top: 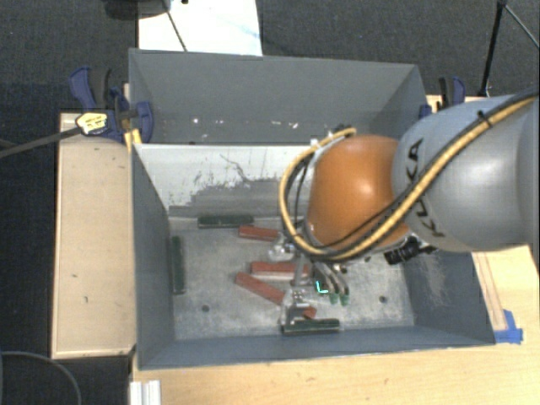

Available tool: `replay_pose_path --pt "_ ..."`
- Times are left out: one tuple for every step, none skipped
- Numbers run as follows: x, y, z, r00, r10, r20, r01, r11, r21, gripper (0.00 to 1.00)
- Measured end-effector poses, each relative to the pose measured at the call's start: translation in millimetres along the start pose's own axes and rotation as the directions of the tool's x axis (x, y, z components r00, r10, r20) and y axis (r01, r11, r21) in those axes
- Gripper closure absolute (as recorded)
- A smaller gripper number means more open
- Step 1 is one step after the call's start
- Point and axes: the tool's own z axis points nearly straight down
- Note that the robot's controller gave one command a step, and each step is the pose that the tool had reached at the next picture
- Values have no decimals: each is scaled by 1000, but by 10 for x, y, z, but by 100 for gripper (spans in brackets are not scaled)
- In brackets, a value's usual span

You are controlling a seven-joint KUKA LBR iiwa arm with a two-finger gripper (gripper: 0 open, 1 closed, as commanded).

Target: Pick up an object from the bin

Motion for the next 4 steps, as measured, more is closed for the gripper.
replay_pose_path --pt "-6 -2 -21 1000 1 3 -1 1000 -1 0" --pt "-121 -38 -98 994 -105 6 105 995 1 0" --pt "-283 3 867 999 -52 10 52 999 -2 100" --pt "-273 -3 882 999 -49 8 49 999 -1 0"
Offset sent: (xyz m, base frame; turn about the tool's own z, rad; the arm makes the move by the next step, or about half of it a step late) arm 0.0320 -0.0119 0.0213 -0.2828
